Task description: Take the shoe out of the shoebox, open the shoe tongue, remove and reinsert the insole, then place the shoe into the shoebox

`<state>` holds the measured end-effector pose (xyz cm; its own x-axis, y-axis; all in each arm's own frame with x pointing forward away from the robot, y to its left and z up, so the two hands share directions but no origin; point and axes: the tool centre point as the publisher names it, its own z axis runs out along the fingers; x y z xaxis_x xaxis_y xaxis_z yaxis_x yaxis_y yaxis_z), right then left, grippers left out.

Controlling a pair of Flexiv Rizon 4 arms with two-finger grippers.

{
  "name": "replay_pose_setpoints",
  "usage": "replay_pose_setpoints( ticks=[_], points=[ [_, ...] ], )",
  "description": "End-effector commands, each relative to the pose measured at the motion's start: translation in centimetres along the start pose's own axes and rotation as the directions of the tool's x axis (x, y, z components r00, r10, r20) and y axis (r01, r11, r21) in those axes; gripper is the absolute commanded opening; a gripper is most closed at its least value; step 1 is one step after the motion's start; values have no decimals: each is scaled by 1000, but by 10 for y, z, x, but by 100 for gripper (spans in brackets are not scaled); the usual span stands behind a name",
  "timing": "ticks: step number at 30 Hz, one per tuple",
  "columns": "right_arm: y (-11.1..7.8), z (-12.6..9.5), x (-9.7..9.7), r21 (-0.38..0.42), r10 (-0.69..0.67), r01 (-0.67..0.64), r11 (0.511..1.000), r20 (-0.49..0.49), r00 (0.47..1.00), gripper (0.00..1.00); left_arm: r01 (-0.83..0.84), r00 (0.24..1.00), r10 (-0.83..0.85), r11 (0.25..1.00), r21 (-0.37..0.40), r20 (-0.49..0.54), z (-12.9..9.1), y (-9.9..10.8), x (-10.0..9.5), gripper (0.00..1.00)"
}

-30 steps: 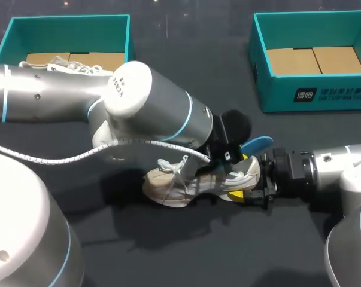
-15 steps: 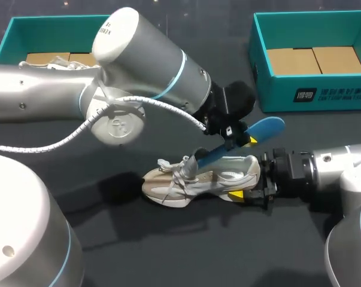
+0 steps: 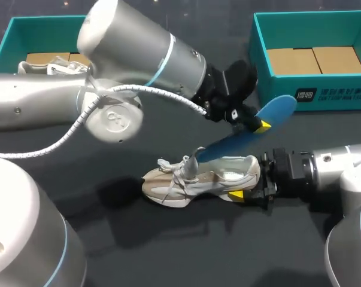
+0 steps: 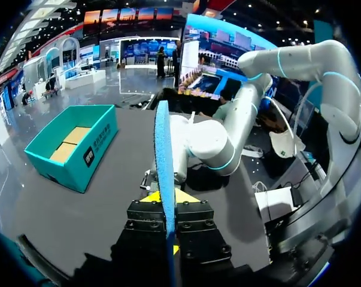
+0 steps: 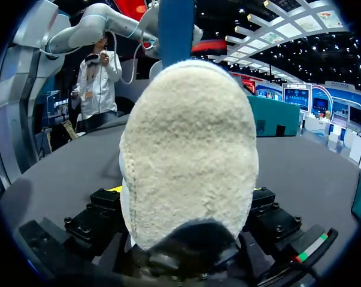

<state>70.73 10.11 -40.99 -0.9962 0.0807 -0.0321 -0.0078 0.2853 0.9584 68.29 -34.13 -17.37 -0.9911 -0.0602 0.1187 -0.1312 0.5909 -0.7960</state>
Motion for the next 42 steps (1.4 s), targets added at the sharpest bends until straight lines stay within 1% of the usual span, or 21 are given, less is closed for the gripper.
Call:
replay_pose_setpoints(
  ticks=[1, 13, 14, 15, 16, 18, 22, 24, 25, 33, 34, 38, 42],
  points=[
    [0, 0, 1, 2, -1, 1, 1000, 2, 1000, 0, 115, 989, -90, 965, 237, -115, -70, -16, 26, 0],
    [0, 0, 1, 2, -1, 1, 1000, 2, 1000, 0, 115, 989, -90, 965, 237, -115, -70, -16, 26, 0],
    [0, 0, 1, 2, -1, 1, 1000, 2, 1000, 0, 192, 975, -156, 950, 245, -158, -71, -13, 28, 0],
    [0, 0, 1, 2, -1, 1, 1000, 2, 1000, 0, 234, 962, -183, 936, 262, -204, -76, -13, 31, 0],
    [0, 0, 1, 2, -1, 1, 1000, 2, 1000, 0, 234, 964, -182, 926, 296, -196, -82, -15, 37, 0],
    [0, 0, 1, 2, -1, 1, 1000, 2, 1000, 0, 246, 960, -179, 906, 343, -216, -95, -20, 48, 0],
    [0, 0, 1, 2, -1, 1, 1000, 2, 1000, 0, 276, 955, -201, 868, 413, -217, -122, -24, 64, 0],
    [0, 0, 1, 2, -1, 1, 1000, 2, 1000, 0, 320, 945, -249, 836, 446, -212, -141, -28, 68, 0],
    [0, 0, 1, 2, -1, 1, 1000, 2, 1000, 0, 319, 947, -254, 819, 476, -199, -154, -30, 70, 0],
    [0, 0, 1, 2, -1, 1, 1000, 2, 1000, 0, 319, 947, -254, 819, 476, -199, -154, -30, 70, 0],
    [0, 0, 1, 2, -1, 1, 1000, 2, 1000, 0, 321, 946, -252, 819, 475, -204, -151, -27, 69, 0],
    [0, 0, 1, 2, -1, 1, 1000, 2, 1000, 0, 328, 942, -237, 792, 515, -236, -167, -21, 78, 0],
    [0, 0, 1, 2, -1, 1, 1000, 2, 1000, 0, 336, 936, -222, 790, 513, -272, -182, -20, 87, 0]
  ],
)
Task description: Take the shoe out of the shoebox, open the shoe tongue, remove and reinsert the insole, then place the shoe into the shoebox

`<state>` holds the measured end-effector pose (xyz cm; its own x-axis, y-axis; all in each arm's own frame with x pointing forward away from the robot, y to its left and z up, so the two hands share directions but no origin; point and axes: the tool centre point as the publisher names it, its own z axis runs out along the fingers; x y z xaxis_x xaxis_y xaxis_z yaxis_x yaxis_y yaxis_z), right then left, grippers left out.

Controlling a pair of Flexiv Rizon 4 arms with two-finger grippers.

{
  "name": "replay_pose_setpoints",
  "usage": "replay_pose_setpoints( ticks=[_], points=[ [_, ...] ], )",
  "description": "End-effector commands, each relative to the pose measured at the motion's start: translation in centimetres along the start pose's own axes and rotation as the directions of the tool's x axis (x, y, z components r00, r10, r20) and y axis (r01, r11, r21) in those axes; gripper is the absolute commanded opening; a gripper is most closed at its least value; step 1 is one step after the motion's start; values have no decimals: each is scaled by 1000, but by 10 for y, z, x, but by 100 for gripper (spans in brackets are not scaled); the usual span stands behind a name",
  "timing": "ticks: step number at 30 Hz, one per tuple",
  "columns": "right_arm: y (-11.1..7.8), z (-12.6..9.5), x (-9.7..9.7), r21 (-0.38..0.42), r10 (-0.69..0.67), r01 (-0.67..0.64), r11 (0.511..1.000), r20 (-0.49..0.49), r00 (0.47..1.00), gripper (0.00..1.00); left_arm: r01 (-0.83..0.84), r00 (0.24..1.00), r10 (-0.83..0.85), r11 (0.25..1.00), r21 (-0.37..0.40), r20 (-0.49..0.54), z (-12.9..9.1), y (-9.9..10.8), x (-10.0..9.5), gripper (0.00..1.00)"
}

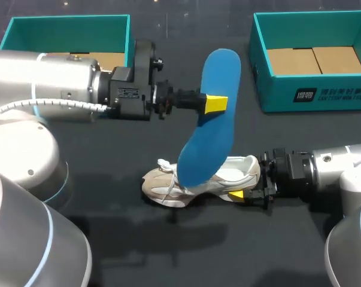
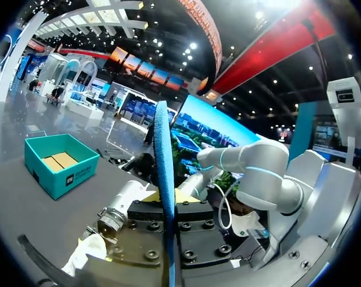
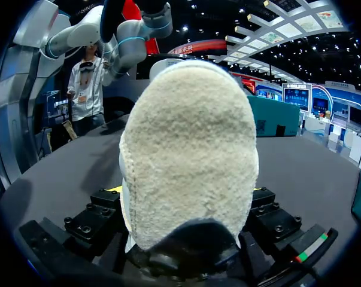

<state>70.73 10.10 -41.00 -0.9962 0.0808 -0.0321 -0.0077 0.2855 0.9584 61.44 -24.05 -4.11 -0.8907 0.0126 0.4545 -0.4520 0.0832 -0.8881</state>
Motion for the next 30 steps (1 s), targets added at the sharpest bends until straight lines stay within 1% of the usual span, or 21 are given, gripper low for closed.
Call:
replay_pose_setpoints(
  ticks=[1, 2, 8, 11, 12, 16, 18, 19, 30],
  points=[
    [0, 0, 2, 2, -1, 1, 1000, 2, 1000, 0, -15, 1000, 16, 998, 63, -16, -32, 3, 15, 0],
    [0, 0, 2, 2, -1, 1, 1000, 2, 1000, 0, -42, 999, 43, 996, 76, -15, -37, 1, 19, 0],
    [0, 0, 2, 2, -1, 1, 1000, 2, 1000, 0, -42, 999, 43, 996, 76, -15, -37, 1, 19, 0],
    [0, 0, 2, 2, -1, 1, 1000, 2, 1000, 0, -53, 999, 53, 995, 83, 4, -41, 3, 27, 0],
    [0, 0, 2, 2, -1, 1, 1000, 2, 1000, 0, -51, 998, 49, 995, 89, 27, -43, 3, 29, 0],
    [0, 0, 2, 2, -1, 1, 1000, 2, 1000, 0, -59, 997, 54, 994, 92, 48, -49, 4, 35, 0],
    [0, 0, 2, 2, -1, 1, 1000, 2, 1000, 0, -55, 997, 50, 994, 94, 51, -51, 4, 34, 0],
    [0, 0, 2, 2, -1, 1, 1000, 2, 1000, 0, -57, 996, 51, 994, 94, 68, -51, 4, 33, 0],
    [0, 0, 2, 2, -1, 1, 1000, 2, 1000, 0, -49, 996, 44, 996, 72, 74, -54, 0, 22, 0]
  ],
)
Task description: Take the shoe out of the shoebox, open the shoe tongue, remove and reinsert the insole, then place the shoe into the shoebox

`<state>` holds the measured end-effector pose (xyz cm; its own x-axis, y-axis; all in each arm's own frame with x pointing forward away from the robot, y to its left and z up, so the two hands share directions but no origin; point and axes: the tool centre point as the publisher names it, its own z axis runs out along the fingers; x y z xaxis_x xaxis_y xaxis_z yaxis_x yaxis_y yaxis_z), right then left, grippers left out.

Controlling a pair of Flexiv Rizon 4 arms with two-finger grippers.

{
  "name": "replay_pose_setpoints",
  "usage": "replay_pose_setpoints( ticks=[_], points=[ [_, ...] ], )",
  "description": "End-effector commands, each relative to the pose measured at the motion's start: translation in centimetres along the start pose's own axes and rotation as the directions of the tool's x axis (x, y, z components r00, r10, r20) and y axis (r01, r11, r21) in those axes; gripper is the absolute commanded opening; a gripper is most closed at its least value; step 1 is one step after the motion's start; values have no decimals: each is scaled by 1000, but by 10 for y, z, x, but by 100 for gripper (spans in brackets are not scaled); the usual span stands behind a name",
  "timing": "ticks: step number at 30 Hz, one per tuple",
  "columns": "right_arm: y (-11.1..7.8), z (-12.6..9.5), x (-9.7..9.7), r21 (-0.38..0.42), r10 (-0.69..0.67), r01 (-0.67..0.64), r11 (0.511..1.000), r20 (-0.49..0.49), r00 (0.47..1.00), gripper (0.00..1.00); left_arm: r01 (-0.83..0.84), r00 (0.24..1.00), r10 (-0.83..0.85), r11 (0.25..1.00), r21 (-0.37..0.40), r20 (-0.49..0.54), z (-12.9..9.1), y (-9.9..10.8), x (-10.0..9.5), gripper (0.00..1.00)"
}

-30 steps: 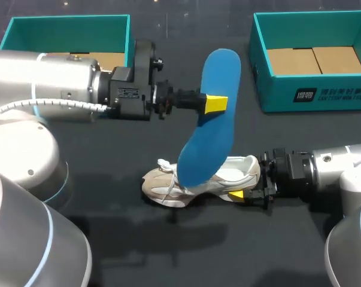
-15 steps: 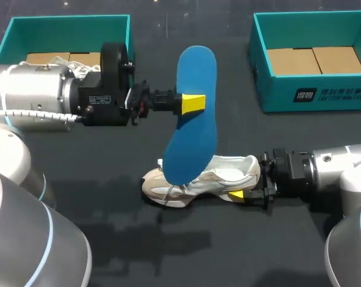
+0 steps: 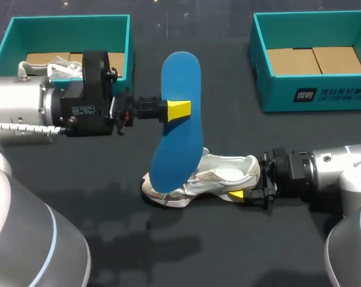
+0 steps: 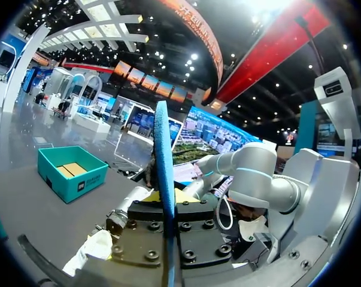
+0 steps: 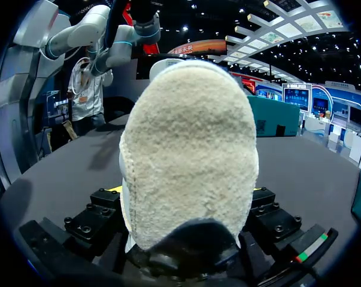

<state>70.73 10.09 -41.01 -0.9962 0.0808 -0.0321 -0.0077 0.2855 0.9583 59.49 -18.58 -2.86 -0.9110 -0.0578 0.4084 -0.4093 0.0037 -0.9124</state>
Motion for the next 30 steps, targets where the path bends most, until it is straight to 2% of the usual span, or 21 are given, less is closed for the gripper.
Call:
replay_pose_setpoints(
  ticks=[1, 20, 22, 23, 24, 30],
  points=[
    [0, 0, 2, 1, -1, 1, 1000, 2, 1000, 0, 1, 1000, -1, 1000, -7, -1, 1, -3, -2, 0],
    [0, 0, 2, 1, -1, 1, 1000, 2, 1000, 0, 9, 999, -10, 1000, -9, -47, -2, 3, 3, 0],
    [1, -1, 1, 25, 4, -4, 1000, -3, 1000, 1, 9, 999, -10, 1000, -9, -47, -2, 3, 3, 0],
    [1, -2, 1, 38, 10, -10, 999, 2, 1000, 25, 9, 999, -10, 1000, -9, -47, -2, 3, 3, 0],
    [1, -3, 0, 44, 12, -12, 999, 6, 1000, 98, 9, 999, -10, 1000, -9, -47, -2, 3, 3, 0],
    [3, -13, 2, 142, 51, -52, 989, 9, 999, 100, 9, 999, -10, 1000, -9, -47, -2, 3, 3, 0]
  ],
)
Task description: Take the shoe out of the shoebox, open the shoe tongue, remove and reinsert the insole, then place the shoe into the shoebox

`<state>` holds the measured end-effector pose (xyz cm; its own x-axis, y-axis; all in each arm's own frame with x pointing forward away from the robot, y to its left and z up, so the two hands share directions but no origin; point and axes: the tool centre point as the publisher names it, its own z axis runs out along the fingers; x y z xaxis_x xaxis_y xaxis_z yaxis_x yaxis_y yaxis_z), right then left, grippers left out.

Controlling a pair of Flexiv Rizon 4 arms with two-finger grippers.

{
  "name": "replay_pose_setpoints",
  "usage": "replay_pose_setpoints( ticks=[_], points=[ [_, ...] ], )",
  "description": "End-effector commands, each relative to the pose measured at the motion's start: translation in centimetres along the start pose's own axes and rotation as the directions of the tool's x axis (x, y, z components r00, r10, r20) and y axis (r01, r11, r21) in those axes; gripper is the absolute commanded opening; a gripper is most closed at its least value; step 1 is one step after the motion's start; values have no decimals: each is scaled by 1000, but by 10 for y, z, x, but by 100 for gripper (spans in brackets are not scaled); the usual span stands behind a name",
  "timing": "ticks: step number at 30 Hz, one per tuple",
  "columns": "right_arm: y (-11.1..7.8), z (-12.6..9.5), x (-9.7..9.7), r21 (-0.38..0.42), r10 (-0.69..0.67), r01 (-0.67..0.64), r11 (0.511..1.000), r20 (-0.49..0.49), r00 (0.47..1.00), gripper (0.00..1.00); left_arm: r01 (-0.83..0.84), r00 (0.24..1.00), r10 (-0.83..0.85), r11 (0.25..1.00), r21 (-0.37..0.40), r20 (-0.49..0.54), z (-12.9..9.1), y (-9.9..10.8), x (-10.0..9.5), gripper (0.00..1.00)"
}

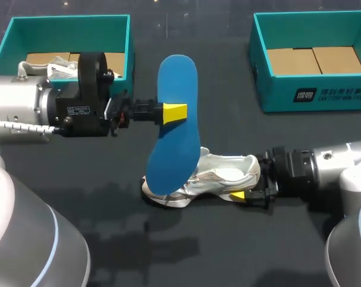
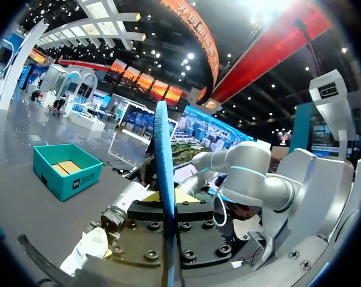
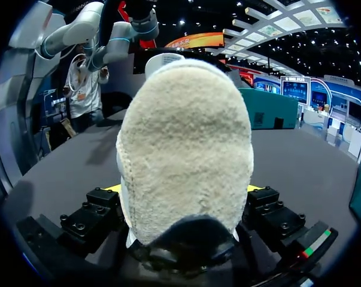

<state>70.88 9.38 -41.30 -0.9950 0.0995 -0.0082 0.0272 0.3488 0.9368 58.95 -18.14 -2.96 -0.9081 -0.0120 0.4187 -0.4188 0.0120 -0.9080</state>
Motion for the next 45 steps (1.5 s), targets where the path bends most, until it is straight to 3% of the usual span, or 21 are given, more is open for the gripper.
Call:
replay_pose_setpoints(
  ticks=[1, 9, 16, 23, 26, 36, 40, 45],
  points=[
    [7, -10, 5, 93, 34, -33, 995, -2, 999, 100, -1, 1000, 1, 1000, 0, -1, 3, 0, -1, 0],
    [7, -35, 7, 267, 136, -123, 956, -30, 990, 100, -1, 1000, 1, 1000, 0, -1, 3, 0, -1, 0],
    [15, -60, 9, 465, 233, -186, 866, -47, 971, 100, -1, 1000, 1, 1000, 0, -1, 3, 0, -1, 0],
    [33, -77, 7, 683, 304, -227, 694, 9, 953, 100, -1, 1000, 1, 1000, 0, -1, 3, 0, -1, 0],
    [44, -76, 6, 820, 290, -214, 531, 61, 955, 100, -1, 1000, 1, 1000, 0, -1, 3, 0, -1, 0],
    [44, -76, 6, 820, 290, -214, 531, 61, 955, 100, -1, 1000, 1, 1000, 0, -1, 3, 0, -1, 0],
    [60, -65, -1, 888, 346, -259, 381, 123, 930, 100, -1, 1000, 1, 1000, 0, -1, 3, 0, -1, 0],
    [73, -52, -4, 916, 325, -270, 297, 169, 930, 100, -1, 1000, 1, 1000, 0, -1, 3, 0, -1, 0]
  ],
)
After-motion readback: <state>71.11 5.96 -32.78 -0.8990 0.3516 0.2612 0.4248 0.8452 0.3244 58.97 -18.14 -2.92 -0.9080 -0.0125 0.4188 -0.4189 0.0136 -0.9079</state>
